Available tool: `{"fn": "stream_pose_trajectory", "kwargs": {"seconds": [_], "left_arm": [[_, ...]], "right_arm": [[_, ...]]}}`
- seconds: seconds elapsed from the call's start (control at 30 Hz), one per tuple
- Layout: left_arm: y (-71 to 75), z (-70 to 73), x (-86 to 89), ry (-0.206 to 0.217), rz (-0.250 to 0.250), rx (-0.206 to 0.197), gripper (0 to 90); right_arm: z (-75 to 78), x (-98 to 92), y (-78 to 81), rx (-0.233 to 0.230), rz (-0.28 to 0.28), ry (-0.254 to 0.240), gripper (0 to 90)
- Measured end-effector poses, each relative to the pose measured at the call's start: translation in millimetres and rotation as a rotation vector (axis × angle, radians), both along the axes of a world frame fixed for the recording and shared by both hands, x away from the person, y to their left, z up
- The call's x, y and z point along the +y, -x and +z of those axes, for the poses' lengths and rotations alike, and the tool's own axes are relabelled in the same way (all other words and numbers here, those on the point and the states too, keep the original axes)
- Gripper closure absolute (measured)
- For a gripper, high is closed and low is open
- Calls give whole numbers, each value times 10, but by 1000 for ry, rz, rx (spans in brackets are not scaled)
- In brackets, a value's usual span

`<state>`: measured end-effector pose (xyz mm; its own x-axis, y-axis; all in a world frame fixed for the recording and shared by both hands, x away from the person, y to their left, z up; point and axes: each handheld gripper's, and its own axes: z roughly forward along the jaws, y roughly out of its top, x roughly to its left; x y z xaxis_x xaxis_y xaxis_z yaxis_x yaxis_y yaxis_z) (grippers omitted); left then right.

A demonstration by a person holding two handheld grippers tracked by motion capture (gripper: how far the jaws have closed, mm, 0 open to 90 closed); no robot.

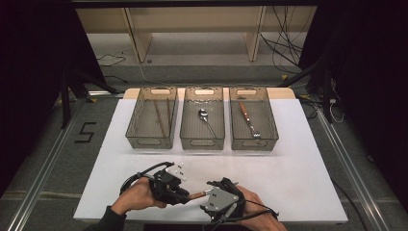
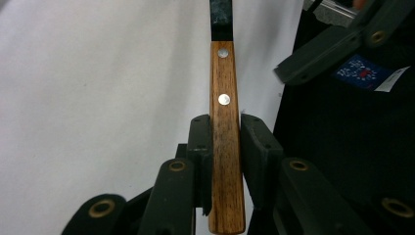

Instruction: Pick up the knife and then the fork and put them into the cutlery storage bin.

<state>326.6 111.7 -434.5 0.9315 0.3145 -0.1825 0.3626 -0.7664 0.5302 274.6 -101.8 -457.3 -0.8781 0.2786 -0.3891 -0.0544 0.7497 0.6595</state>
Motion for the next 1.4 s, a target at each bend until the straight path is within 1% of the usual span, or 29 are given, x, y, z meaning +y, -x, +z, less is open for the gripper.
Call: {"fn": "stream_pose_trajectory", "kwargs": {"seconds": [0.03, 0.1, 0.2, 0.23, 0.33, 0.37, 0.4, 0.5, 0.53, 0.6, 0.63, 0.67, 0.7, 0.73, 0.8, 0.83, 0.9, 0.93, 1.0, 1.03, 1.1, 1.13, 1.17, 1.23, 1.27, 1.3, 1.33, 1.37, 1.4], "left_arm": [[3, 3, -7, -1, -3, 6, 752], [12, 11, -19, -2, -7, 8, 751], [21, 25, -34, 0, -8, 13, 751], [26, 29, -38, 3, -9, 18, 751], [34, 36, -49, 0, -22, 25, 751], [35, 36, -52, 1, -21, 28, 751], [30, 37, -53, -1, -25, 33, 751], [30, 27, -53, 5, -20, 46, 751], [29, 26, -51, 5, -20, 47, 751], [23, 30, -41, 9, -16, 52, 751], [17, 34, -35, 14, -19, 58, 751], [14, 35, -30, 21, -18, 56, 751], [11, 38, -25, 27, -17, 62, 751], [10, 38, -22, 34, -16, 66, 751], [7, 34, -20, 34, -17, 70, 751], [3, 33, -19, 35, -17, 76, 750], [-2, 28, -14, 44, -10, 91, 750], [-7, 26, -10, 47, -10, 91, 749], [-9, 31, -2, 57, -7, 99, 748], [-11, 36, 3, 60, -8, 100, 747], [-12, 48, 14, 67, -10, 100, 745], [-17, 54, 21, 72, -11, 98, 742], [-20, 58, 27, 80, -7, 99, 739], [-24, 67, 38, 85, -7, 94, 732], [-22, 71, 43, 85, -7, 90, 716], [-22, 81, 51, 82, -3, 81, 672], [-26, 91, 60, 88, 5, 76, 625], [-30, 102, 71, 91, 11, 71, 596], [-27, 112, 80, 92, 25, 63, 562]], "right_arm": [[-14, 12, 12, -15, 2, 11, 329], [-35, 27, 28, -44, 25, 37, 356], [-64, 54, 67, -89, 28, 59, 416], [-71, 56, 73, -108, 43, 77, 433], [-100, 74, 106, -156, 51, 111, 495], [-111, 79, 117, -180, 52, 117, 518], [-115, 79, 125, -193, 62, 129, 543], [-125, 76, 136, -249, 83, 163, 601], [-134, 78, 152, -250, 80, 168, 624], [-143, 78, 160, -268, 86, 181, 657], [-145, 73, 144, -302, 114, 200, 674], [-151, 72, 149, -311, 118, 211, 691], [-159, 75, 156, -314, 118, 207, 708], [-158, 72, 156, -321, 131, 219, 723], [-177, 81, 178, -338, 116, 207, 750], [-168, 73, 178, -342, 136, 226, 754], [-176, 72, 195, -356, 134, 235, 764], [-179, 76, 198, -367, 140, 242, 769], [-202, 90, 225, -371, 120, 229, 779], [-204, 93, 226, -374, 133, 237, 784], [-204, 93, 231, -382, 143, 246, 791], [-193, 88, 229, -391, 160, 270, 794], [-190, 87, 235, -393, 156, 274, 797], [-180, 83, 237, -395, 147, 258, 801], [-159, 75, 233, -387, 165, 272, 803], [-152, 78, 230, -388, 159, 257, 804], [-139, 70, 234, -382, 144, 254, 804], [-119, 62, 218, -377, 159, 260, 805], [-104, 51, 210, -372, 143, 247, 806]]}}
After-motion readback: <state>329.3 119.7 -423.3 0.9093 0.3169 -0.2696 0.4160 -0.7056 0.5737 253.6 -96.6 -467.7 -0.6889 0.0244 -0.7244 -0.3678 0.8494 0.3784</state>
